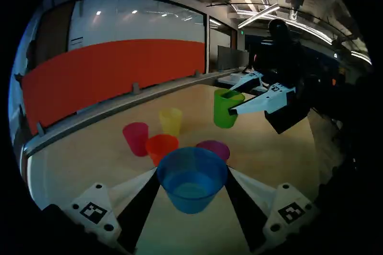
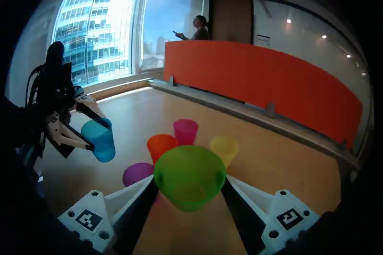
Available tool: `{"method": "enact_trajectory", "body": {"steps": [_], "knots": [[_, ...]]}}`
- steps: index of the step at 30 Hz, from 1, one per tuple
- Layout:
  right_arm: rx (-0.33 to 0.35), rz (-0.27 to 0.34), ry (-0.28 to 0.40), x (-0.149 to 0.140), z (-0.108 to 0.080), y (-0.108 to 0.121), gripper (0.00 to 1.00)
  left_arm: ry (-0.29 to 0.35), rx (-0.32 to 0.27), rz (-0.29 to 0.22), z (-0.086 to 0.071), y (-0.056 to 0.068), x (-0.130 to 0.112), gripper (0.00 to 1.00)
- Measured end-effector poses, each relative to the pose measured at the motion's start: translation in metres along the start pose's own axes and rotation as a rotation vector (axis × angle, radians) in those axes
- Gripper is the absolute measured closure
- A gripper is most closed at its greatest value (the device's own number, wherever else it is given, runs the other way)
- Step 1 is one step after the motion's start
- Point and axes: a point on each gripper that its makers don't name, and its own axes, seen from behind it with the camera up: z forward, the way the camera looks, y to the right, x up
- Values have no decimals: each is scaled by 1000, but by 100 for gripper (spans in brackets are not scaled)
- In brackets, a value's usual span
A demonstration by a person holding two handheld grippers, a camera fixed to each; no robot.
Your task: Pour water
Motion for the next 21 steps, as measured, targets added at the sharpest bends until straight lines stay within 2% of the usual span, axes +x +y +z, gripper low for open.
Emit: {"method": "enact_trajectory", "body": {"steps": [12,21], "knots": [[4,-3,108,41,-27,-17,10,103,51,14,-23,-6,51,11],[14,3,161,56,-38,-24,10,134,68,7,-34,-8,70,12]]}}
